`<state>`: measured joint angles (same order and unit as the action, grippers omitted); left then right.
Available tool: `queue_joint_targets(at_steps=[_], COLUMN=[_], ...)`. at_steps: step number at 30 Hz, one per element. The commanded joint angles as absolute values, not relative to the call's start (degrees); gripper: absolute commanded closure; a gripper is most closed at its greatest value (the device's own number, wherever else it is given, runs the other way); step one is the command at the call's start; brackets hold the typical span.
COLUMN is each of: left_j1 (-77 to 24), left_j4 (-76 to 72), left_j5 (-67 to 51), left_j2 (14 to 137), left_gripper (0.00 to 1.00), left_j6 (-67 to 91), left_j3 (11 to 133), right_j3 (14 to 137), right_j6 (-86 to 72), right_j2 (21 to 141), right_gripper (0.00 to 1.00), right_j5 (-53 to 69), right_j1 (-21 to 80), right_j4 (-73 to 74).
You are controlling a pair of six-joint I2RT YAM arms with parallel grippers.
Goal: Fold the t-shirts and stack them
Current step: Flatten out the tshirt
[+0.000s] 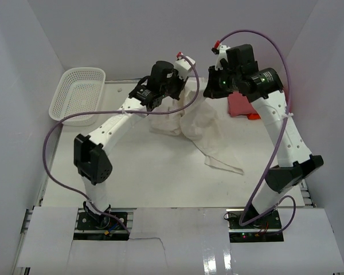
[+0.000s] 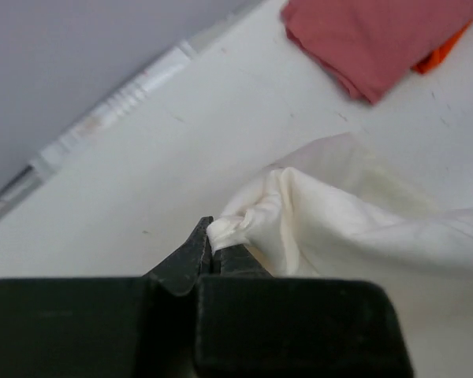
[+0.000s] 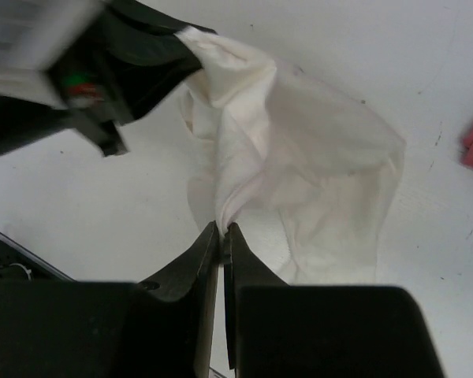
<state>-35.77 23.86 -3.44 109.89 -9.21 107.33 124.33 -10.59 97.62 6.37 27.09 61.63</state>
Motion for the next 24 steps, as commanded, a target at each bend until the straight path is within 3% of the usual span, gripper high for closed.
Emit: queue_joint_targets(at_steps=[1, 7, 14, 19, 21, 24], left_j1=[-39.54, -45.26, -46.49, -45.01, -43.78, -43.77], left_j4=[22.87, 22.41, 23.38, 28.55, 33.02, 34.45], left_j5=[8.96, 10.54, 8.96, 19.87, 16.63, 11.96], left_j2=[93.47, 89.47, 93.51, 95.53, 97.89, 97.13], left_gripper=[1.00, 1.00, 1.00, 1.00, 1.00, 1.00], left_j6=[-11.16, -1.16, 13.80, 11.69, 10.90, 11.07], left_j3=[106.28, 87.76, 77.35, 88.39, 95.95, 95.99], right_j3=[117.81, 101.08, 109.32, 122.67, 121.13, 113.05], right_j6=[-12.30, -13.45, -13.19, -11.69, -11.78, -12.04], right_j2=[84.33, 78.31, 83.05, 91.40, 90.01, 85.01], right_gripper=[0.92, 0.92, 0.92, 0.92, 0.92, 0.92], right_j5=[6.42, 0.70, -2.11, -0.62, -0.62, -2.89], right_j1=[26.11, 23.47, 20.04, 19.25, 19.25, 18.90], right_j4=[55.64, 53.09, 56.42, 61.95, 61.53, 57.49])
